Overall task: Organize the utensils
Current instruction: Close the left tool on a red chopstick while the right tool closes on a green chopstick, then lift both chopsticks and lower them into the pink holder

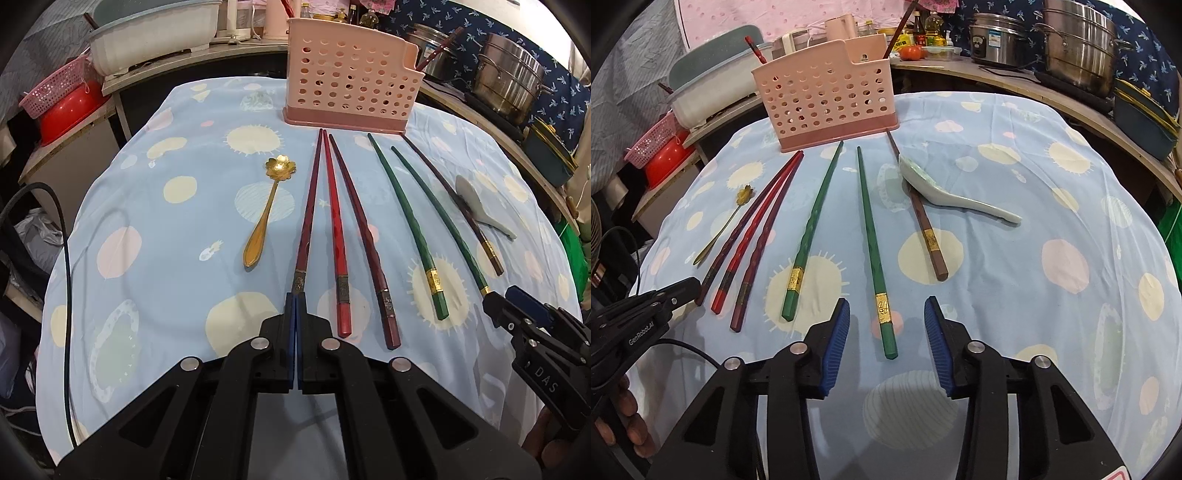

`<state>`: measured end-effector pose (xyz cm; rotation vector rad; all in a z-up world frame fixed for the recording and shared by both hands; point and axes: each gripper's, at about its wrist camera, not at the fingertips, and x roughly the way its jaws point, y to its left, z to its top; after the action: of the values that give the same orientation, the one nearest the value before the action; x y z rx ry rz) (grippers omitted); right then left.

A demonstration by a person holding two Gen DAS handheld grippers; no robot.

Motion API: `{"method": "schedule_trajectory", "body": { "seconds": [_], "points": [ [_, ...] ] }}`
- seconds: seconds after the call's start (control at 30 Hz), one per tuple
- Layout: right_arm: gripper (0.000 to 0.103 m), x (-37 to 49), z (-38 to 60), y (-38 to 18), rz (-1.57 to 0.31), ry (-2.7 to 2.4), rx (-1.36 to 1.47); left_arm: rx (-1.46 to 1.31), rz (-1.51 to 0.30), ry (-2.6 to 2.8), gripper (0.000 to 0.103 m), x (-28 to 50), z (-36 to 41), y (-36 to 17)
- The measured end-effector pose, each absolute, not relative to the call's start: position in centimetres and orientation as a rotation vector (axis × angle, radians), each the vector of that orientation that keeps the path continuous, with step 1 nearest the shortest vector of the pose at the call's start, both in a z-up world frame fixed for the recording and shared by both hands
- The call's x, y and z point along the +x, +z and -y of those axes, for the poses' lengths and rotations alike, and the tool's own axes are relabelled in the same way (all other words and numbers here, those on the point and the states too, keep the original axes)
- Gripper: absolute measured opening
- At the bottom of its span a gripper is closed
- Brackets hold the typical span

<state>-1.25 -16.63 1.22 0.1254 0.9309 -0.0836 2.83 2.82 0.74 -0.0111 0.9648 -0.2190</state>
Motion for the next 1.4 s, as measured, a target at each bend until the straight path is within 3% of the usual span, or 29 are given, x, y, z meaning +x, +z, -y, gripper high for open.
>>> {"method": "schedule_trajectory", "body": {
  "seconds": [0.3, 0.47, 0.7, 0.87, 1.4],
  "points": [
    [0.018, -0.2, 15.5, 0.4, -0.949, -0.056, 0.101, -0.044, -0.965, -0.221, 0.003, 2.8, -4.0, 0.7],
    [0.008, 0.2, 15.6, 0.3, -0.952, -0.052, 0.115, -0.037, -0.945, -0.244, 0.023, 3.0, -3.5, 1.1],
    [0.007, 0.2, 15.7, 0.3, -0.952, -0.050, 0.120, -0.022, -0.977, -0.255, 0.021, 4.0, -2.7, 0.2],
    [0.008, 0.3, 15.5, 0.3, -0.951, -0.051, 0.110, -0.011, -0.969, -0.255, 0.009, 4.2, -2.6, -0.1],
    [0.007, -1.9, 15.5, 4.0, -0.852, -0.033, 0.111, -0.033, -0.883, -0.276, 0.007, 1.8, -2.6, 4.4]
  ]
}}
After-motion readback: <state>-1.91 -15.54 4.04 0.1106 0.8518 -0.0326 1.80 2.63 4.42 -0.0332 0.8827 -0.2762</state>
